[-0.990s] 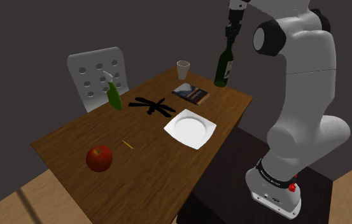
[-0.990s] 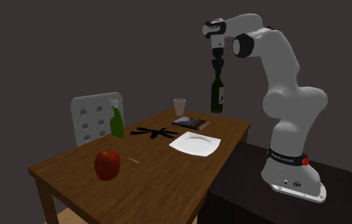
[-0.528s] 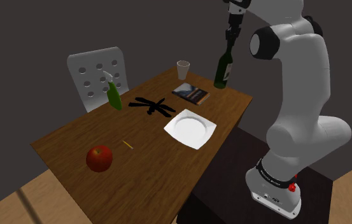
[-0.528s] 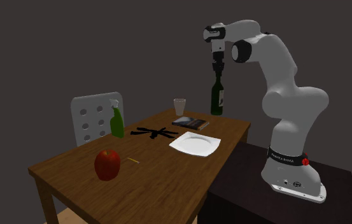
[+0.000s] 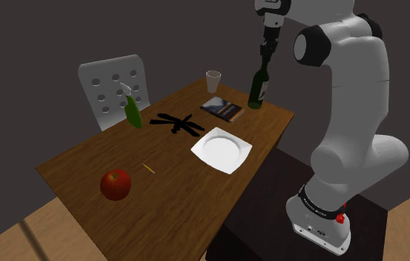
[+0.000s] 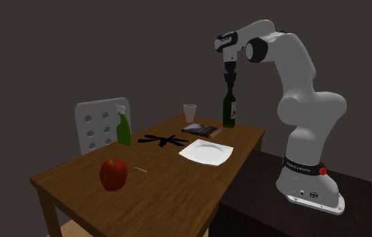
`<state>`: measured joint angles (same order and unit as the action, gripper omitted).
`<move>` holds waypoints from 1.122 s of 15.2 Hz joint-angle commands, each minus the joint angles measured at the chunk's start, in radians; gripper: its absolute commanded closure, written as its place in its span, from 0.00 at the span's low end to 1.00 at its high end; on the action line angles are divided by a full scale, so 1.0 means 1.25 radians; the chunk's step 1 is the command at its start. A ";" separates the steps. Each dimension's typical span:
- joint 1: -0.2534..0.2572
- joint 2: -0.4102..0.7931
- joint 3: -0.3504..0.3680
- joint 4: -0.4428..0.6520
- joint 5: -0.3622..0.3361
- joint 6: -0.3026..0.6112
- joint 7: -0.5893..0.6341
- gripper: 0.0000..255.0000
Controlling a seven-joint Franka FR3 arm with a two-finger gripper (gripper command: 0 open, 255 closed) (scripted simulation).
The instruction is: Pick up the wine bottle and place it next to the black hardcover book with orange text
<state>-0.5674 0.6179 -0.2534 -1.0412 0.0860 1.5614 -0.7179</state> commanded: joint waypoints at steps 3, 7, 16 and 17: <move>0.002 -0.006 0.000 -0.022 -0.001 0.017 -0.001 1.00; 0.002 -0.006 0.000 -0.022 -0.001 0.017 -0.001 1.00; -0.009 0.024 0.001 0.083 0.004 -0.057 0.000 0.00; -0.018 0.048 0.003 0.151 0.008 -0.101 0.001 0.00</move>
<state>-0.5799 0.6551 -0.2507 -0.9230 0.0921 1.4840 -0.7158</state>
